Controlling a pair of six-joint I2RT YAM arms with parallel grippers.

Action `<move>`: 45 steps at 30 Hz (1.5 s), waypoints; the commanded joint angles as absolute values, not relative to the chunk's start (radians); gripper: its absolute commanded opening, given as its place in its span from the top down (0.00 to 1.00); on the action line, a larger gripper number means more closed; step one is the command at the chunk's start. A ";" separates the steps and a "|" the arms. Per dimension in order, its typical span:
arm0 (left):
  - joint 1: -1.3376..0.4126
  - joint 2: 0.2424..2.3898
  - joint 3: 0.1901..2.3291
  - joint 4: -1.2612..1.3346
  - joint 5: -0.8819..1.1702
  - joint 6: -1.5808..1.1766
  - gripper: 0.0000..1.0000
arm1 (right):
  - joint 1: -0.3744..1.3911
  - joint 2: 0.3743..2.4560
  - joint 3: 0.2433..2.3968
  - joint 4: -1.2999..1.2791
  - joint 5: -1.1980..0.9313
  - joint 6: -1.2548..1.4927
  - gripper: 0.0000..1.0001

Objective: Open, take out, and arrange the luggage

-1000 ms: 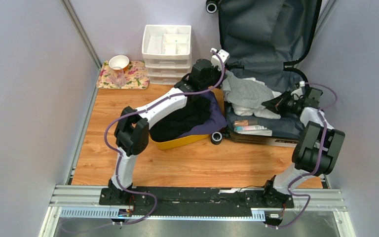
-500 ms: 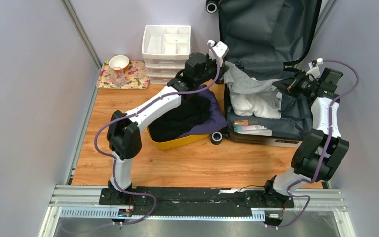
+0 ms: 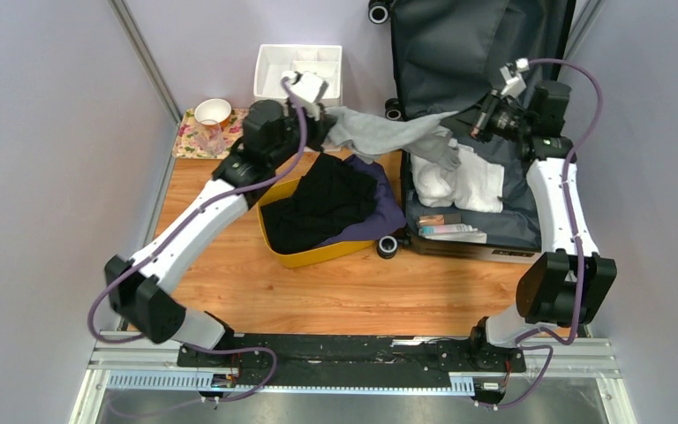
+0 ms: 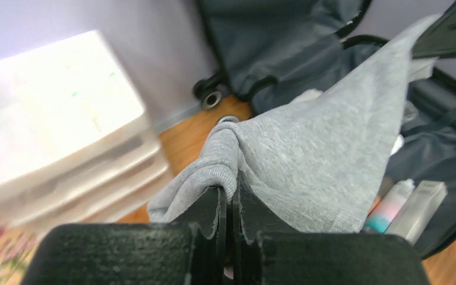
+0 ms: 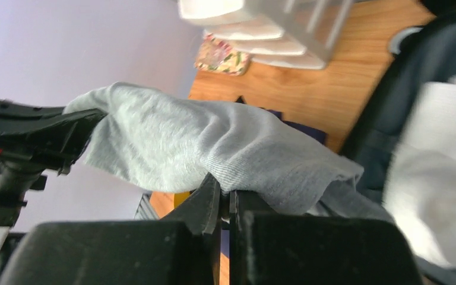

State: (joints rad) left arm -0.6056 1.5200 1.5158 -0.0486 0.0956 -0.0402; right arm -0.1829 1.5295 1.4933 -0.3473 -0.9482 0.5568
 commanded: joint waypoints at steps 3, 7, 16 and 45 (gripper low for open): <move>-0.470 1.234 1.257 -0.159 0.112 -0.054 1.00 | 0.066 1.545 1.646 -0.314 -0.876 0.519 1.00; -0.365 1.108 1.053 -0.184 0.164 -0.055 1.00 | 0.214 1.606 1.664 -0.348 -0.844 0.428 1.00; -0.298 0.965 0.682 -0.219 0.241 -0.012 1.00 | 0.361 1.674 1.484 -0.537 -0.766 0.192 1.00; -0.186 1.345 1.446 -0.577 0.561 0.091 0.18 | -0.025 1.747 1.720 -0.940 -0.351 -0.068 0.19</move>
State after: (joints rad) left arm -0.1898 1.2980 1.3872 -0.5766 0.4965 0.1101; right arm -0.0372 1.6661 1.7348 -0.9810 -0.5552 -0.1177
